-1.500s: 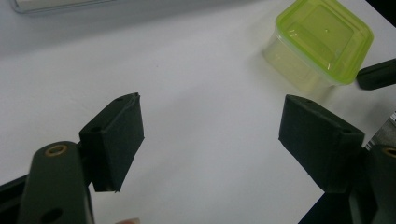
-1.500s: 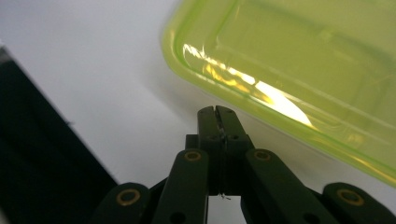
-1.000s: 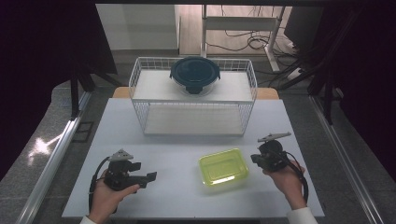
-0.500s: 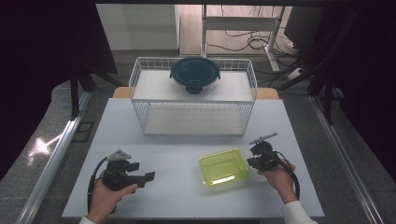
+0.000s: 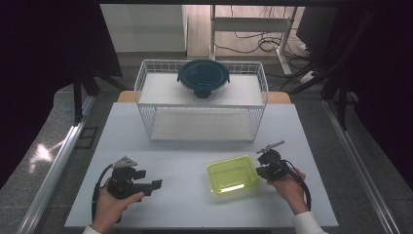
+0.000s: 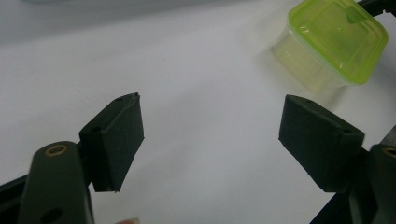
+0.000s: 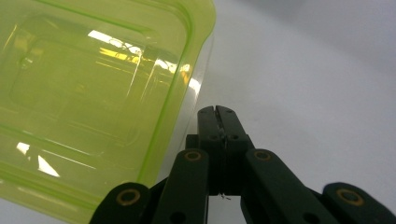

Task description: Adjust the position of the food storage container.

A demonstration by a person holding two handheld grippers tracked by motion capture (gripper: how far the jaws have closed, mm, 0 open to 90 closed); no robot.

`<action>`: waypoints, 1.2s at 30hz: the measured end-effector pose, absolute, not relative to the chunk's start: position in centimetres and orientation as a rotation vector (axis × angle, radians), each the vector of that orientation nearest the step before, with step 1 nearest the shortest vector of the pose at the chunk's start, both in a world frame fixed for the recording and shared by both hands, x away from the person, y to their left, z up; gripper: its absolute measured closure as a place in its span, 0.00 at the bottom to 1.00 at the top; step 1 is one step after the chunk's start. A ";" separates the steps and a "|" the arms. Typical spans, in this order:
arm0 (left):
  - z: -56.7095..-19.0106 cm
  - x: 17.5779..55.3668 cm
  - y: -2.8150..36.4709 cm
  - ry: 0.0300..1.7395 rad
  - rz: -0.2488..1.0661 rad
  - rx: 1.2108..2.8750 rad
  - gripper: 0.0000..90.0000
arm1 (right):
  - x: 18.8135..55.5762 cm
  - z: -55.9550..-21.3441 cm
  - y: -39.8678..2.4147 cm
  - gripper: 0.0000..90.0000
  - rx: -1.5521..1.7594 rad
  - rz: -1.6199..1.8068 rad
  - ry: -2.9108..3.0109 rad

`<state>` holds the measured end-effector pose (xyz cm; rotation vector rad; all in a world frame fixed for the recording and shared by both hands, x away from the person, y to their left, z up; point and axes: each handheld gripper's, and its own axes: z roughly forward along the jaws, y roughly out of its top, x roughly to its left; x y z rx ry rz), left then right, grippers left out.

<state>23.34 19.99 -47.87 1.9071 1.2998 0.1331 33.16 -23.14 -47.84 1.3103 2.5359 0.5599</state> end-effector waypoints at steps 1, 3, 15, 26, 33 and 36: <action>-47.9 23.3 20.0 1.297 0.135 1.910 0.24 | 33.1 -47.8 -23.1 0.99 1.305 0.560 2.542; -47.9 23.4 20.0 1.296 0.134 1.913 0.24 | 32.8 -47.8 -22.8 0.99 1.300 0.556 2.550; -48.0 23.4 20.0 1.299 0.132 1.912 0.24 | 32.1 -48.1 -20.5 0.99 1.240 0.568 2.596; -48.1 23.4 19.8 1.299 0.127 1.915 0.24 | 31.4 -48.3 -17.6 0.99 1.162 0.588 2.650; -48.2 23.5 19.9 1.300 0.122 1.916 0.24 | 30.9 -48.6 -16.2 0.99 1.117 0.587 2.682; -48.2 23.5 19.9 1.300 0.121 1.915 0.24 | 30.8 -48.7 -16.0 0.99 1.105 0.587 2.693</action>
